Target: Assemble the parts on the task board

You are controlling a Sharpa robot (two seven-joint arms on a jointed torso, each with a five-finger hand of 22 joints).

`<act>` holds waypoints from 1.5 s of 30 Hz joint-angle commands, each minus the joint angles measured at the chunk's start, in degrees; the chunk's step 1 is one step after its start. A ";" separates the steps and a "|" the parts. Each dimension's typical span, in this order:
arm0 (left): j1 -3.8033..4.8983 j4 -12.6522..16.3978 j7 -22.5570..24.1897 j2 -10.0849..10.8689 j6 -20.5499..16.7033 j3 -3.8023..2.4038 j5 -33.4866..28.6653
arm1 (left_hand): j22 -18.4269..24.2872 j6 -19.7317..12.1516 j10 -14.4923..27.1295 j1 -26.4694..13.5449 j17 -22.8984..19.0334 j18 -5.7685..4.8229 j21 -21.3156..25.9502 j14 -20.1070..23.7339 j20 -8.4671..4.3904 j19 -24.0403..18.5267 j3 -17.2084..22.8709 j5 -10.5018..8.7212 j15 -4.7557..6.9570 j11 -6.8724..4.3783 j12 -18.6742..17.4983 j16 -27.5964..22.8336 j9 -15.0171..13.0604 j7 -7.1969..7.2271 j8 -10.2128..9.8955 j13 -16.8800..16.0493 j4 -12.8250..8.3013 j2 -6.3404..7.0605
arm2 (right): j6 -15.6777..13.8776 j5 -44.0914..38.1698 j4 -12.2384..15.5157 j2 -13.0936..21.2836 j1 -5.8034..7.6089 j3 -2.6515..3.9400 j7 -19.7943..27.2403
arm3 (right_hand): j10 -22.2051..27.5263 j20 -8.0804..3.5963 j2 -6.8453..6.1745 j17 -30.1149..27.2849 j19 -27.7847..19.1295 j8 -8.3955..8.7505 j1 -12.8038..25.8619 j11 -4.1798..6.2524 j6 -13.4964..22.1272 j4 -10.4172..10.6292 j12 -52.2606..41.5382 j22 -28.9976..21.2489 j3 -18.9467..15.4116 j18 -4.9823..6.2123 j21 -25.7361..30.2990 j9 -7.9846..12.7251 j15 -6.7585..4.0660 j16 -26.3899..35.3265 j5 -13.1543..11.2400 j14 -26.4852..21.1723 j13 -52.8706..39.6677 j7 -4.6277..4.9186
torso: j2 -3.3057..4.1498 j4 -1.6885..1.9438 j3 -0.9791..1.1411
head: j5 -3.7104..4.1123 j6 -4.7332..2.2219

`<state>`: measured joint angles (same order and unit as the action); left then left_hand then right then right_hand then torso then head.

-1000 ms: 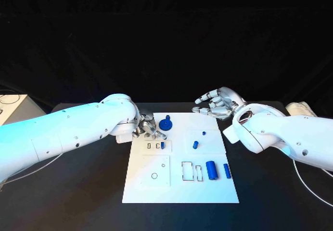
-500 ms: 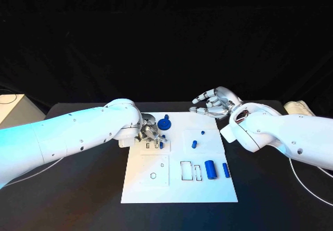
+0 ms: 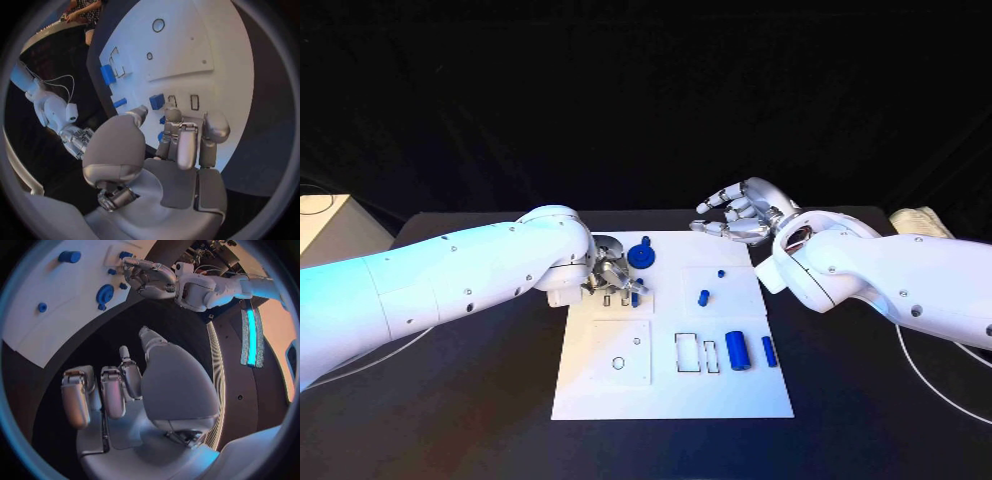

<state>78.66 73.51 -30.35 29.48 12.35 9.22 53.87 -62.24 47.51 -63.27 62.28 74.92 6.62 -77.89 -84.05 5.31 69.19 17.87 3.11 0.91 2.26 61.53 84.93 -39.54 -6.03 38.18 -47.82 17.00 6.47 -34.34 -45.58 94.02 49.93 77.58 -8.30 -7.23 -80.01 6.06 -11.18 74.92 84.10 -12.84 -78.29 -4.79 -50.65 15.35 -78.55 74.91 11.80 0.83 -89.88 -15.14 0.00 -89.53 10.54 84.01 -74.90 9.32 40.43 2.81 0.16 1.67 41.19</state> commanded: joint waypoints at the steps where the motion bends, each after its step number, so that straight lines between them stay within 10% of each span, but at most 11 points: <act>1: -0.02 0.15 0.43 -0.22 0.73 0.01 -1.17 | -0.04 -0.52 0.26 1.12 4.95 -0.63 0.03 -0.34 0.10 0.06 0.26 -0.10 0.10 -0.17 0.39 0.31 -0.36 0.05 0.40 0.05 -0.30 -0.05 | 0.90 -0.86 -0.13 -0.17 -0.06 -0.01 0.12 | 0.20 0.27 0.29 13.52 5.90 -0.17 0.22 0.22 -0.36 0.26 0.01 15.09 0.01 -0.83 -0.12 -0.09 0.37 0.22 0.07 5.57 -4.48 0.01 | 0.01 -0.04 0.06 | -0.07 0.08; 36: -0.28 -0.76 0.46 -0.78 1.01 0.49 -1.64 | -0.95 -0.25 -0.26 5.33 5.75 -0.78 -0.47 -0.76 0.01 0.57 2.93 -0.09 0.34 -0.51 1.25 0.74 -1.97 0.43 0.54 -0.70 -0.45 -0.72 | 1.00 -0.91 -0.36 -0.41 -0.11 -0.04 0.09 | 0.25 0.24 0.51 13.37 5.90 -0.28 0.06 0.24 -0.34 0.34 0.05 15.09 0.12 -0.83 -0.12 -0.10 0.33 0.29 0.09 5.53 -4.41 -0.01 | 0.08 0.05 0.03 | 0.15 0.49; 45: -0.29 -0.62 0.55 -0.57 1.07 0.51 -3.15 | -1.35 0.02 -0.37 11.89 6.46 -0.83 -0.74 -1.09 -0.47 0.52 11.01 -0.12 0.84 -1.10 1.24 1.08 -3.62 1.08 0.15 -0.63 -1.49 -0.10 | 1.16 -0.91 -0.47 -0.43 -0.15 -0.05 0.05 | 0.25 0.24 0.51 13.37 5.90 -0.28 0.06 0.24 -0.34 0.34 0.05 15.09 0.12 -0.83 -0.12 -0.10 0.33 0.29 0.09 5.53 -4.41 -0.01 | 0.06 -0.02 0.01 | 0.14 0.59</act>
<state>78.48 72.77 -30.21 28.93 12.60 9.66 52.10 -63.54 47.41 -63.48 72.92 74.91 6.62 -78.38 -84.05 5.09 69.42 28.03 2.96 1.34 1.61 62.73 85.76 -42.26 -5.33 37.93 -48.44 15.76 6.81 -34.08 -45.86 93.56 49.55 77.47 -8.35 -7.41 -80.01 6.06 -11.18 74.91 84.10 -12.84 -78.29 -4.79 -50.65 15.33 -78.56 74.94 11.79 0.83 -89.88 -15.14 -0.01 -89.53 10.54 84.01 -74.93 9.32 40.50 2.81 0.18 1.81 41.73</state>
